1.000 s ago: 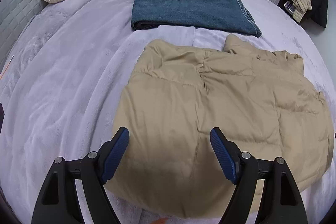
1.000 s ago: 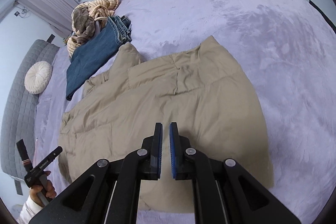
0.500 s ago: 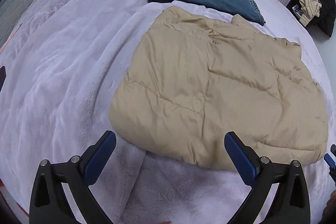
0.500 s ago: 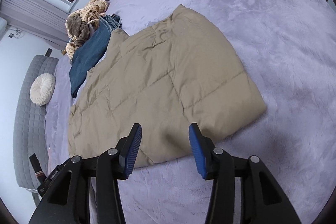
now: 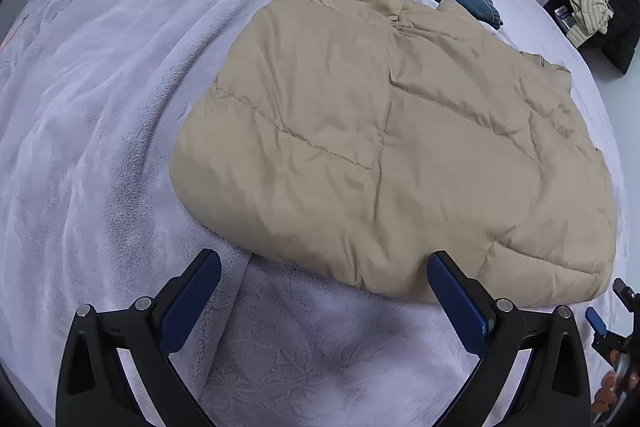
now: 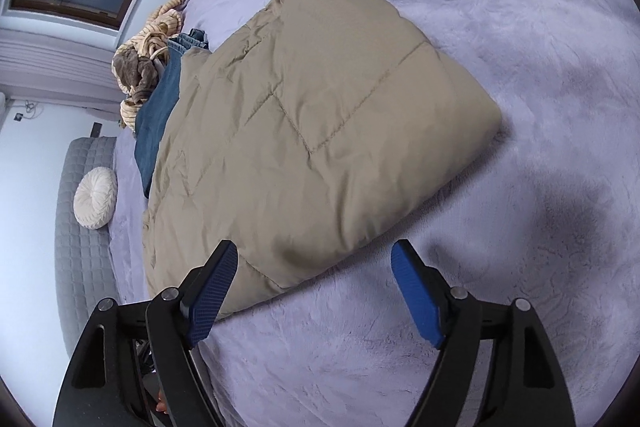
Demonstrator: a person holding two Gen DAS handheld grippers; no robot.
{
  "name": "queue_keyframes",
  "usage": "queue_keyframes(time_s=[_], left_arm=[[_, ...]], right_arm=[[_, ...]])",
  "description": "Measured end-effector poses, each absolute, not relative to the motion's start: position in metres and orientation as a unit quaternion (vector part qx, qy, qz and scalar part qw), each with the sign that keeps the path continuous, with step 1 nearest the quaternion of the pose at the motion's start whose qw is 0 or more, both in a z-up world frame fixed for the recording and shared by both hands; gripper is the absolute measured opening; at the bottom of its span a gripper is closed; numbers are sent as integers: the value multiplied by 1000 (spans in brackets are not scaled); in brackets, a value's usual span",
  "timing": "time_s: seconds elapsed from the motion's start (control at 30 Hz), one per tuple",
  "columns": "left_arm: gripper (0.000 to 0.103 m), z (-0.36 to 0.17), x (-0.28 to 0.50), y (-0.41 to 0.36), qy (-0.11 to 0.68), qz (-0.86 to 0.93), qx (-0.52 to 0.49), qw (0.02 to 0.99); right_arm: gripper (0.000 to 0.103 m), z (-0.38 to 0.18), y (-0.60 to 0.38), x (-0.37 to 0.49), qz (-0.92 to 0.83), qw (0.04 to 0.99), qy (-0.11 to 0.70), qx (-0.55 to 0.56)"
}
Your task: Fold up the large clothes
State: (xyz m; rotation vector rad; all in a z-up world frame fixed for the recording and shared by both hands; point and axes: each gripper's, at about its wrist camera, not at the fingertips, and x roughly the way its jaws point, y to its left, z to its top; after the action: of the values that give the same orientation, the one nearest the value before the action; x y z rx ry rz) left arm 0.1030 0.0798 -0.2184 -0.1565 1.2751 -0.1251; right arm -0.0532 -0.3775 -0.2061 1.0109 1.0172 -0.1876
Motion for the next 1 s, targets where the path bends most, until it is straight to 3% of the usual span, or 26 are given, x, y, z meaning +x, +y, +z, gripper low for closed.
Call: queue_keyframes(time_s=[0.13, 0.23, 0.47, 0.9, 0.93, 1.0], left_arm=[[103, -219, 105, 80, 593, -61, -81, 799], [103, -220, 106, 81, 592, -71, -95, 797], [103, -238, 105, 119, 580, -125, -257, 763], [103, -267, 168, 96, 557, -124, -332, 751], [102, -270, 172, 94, 557, -116, -333, 752], [82, -273, 177, 92, 554, -97, -327, 759]], right_arm=[[86, -215, -380, -52, -88, 742, 463, 476], [103, -218, -381, -51, -88, 739, 459, 485], [103, -228, -386, -50, -79, 731, 451, 506], [103, -264, -394, -10, -36, 692, 394, 604], [103, -267, -394, -3, -34, 688, 392, 609], [103, -272, -395, 9, -32, 681, 391, 618]])
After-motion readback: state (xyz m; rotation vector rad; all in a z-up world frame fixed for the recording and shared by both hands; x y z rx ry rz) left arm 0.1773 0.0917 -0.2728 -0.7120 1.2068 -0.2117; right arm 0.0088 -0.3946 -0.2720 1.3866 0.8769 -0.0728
